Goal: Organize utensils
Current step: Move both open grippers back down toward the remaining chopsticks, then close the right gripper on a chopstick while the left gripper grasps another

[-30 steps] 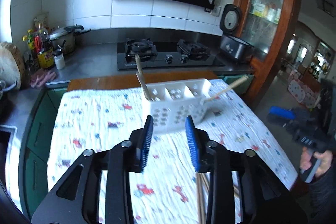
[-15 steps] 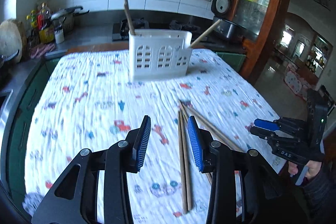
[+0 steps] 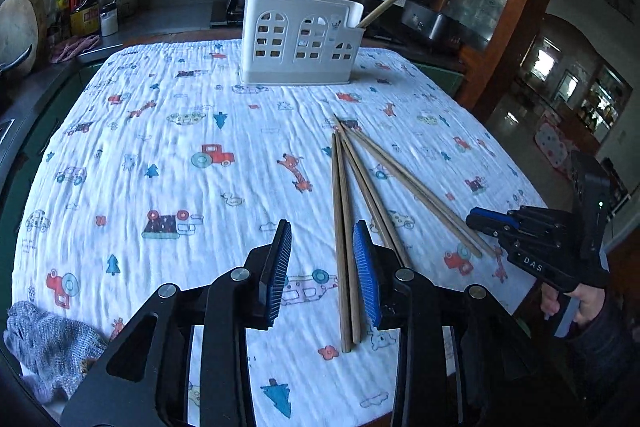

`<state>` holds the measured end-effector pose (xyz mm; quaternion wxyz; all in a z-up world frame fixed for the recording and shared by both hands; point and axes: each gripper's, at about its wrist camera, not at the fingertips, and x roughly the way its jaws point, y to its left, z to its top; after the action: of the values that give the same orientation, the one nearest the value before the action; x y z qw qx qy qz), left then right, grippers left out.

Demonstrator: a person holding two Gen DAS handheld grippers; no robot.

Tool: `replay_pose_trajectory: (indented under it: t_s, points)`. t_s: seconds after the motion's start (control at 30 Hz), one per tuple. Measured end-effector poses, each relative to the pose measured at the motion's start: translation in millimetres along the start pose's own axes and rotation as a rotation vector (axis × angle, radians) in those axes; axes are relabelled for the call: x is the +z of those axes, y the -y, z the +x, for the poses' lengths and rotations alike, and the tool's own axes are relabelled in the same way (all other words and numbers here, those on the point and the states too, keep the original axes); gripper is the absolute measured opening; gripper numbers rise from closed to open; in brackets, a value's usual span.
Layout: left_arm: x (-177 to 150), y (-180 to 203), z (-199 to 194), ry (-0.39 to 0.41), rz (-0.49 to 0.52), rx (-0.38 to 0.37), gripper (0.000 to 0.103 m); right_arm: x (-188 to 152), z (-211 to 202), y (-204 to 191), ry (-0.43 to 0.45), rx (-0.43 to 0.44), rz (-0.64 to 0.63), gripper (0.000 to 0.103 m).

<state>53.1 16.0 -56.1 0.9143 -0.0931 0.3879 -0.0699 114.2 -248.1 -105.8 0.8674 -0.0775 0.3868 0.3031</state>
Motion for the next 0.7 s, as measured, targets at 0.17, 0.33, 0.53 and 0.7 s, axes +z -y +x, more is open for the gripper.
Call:
replay_pose_trajectory:
  t_s: [0.17, 0.33, 0.53, 0.7]
  points:
    - [-14, 2, 13, -0.049, 0.004, -0.016, 0.024, -3, 6, -2, -0.014, -0.019, -0.015, 0.010]
    - [-19, 12, 28, -0.086, 0.028, -0.033, 0.019, -6, 9, -2, -0.022, -0.025, -0.019, 0.008]
    - [-19, 19, 47, -0.112, 0.049, 0.001, 0.013, -7, 9, -1, -0.022, -0.028, -0.016, 0.007]
    - [-18, 17, 59, -0.136, 0.034, 0.006, 0.011, -7, 9, 0, -0.021, -0.023, -0.009, 0.007]
